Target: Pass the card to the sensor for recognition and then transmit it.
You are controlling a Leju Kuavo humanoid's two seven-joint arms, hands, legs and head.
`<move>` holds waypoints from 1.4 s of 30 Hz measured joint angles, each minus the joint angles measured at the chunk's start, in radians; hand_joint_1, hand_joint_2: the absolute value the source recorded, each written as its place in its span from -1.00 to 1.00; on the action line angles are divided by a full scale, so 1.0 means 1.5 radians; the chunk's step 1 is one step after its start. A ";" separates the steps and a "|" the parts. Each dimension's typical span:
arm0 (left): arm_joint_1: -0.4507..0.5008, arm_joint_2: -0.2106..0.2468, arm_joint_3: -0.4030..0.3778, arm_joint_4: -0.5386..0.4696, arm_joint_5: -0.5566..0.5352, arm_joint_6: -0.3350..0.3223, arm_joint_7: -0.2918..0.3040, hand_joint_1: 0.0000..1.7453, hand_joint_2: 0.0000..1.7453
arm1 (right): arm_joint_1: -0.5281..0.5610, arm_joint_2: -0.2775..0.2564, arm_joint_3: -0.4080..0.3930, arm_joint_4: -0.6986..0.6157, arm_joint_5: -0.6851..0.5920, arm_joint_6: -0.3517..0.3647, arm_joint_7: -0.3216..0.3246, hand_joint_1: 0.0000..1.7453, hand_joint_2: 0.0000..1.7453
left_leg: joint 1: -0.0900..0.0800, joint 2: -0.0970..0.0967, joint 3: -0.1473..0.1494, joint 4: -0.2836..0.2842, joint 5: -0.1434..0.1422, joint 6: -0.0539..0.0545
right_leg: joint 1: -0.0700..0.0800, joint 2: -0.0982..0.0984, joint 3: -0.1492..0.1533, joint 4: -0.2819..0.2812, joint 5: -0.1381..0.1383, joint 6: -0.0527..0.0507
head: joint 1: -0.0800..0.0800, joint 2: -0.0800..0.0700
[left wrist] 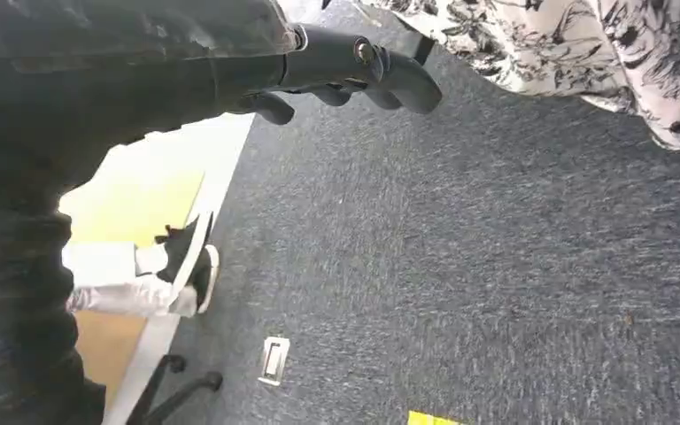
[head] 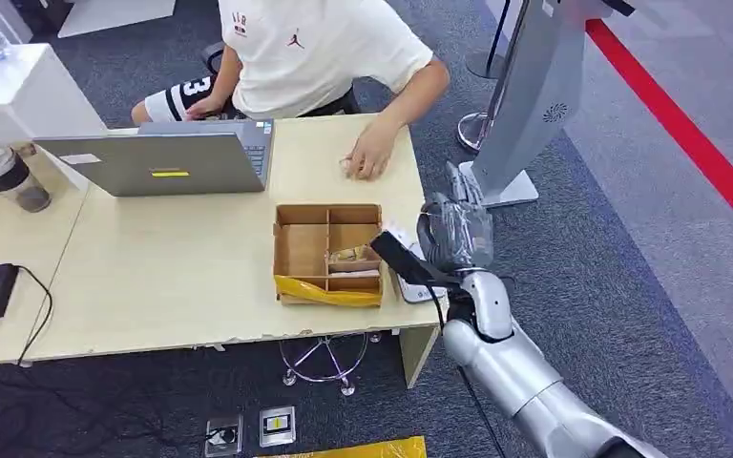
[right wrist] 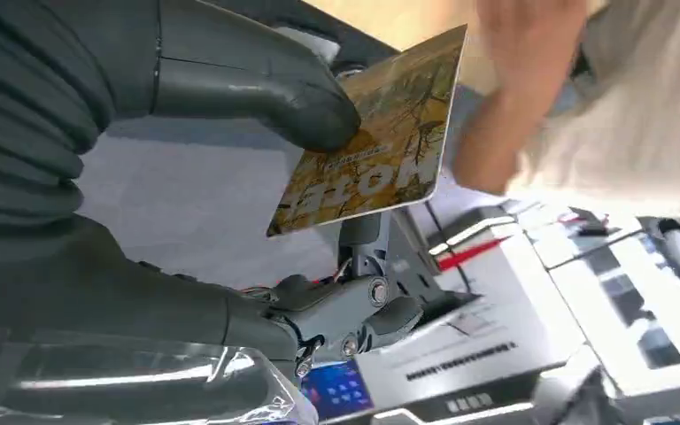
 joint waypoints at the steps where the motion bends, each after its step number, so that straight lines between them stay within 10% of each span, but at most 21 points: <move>1: 0.000 -0.001 0.000 0.000 0.000 0.000 0.000 -1.00 1.00 | 0.006 -0.006 -0.004 0.005 -0.006 -0.001 0.000 1.00 1.00 | 0.000 0.000 0.000 0.000 0.000 0.000 | 0.000 0.000 0.000 0.000 0.000 0.000 | 0.000 0.000; 42: 0.001 -0.013 0.000 0.000 -0.007 0.000 0.008 -1.00 1.00 | 0.121 -0.046 -0.053 -0.041 0.006 -0.041 0.007 1.00 1.00 | 0.000 0.001 0.000 0.000 0.000 0.000 | 0.000 0.001 0.000 0.000 0.000 0.000 | 0.000 0.000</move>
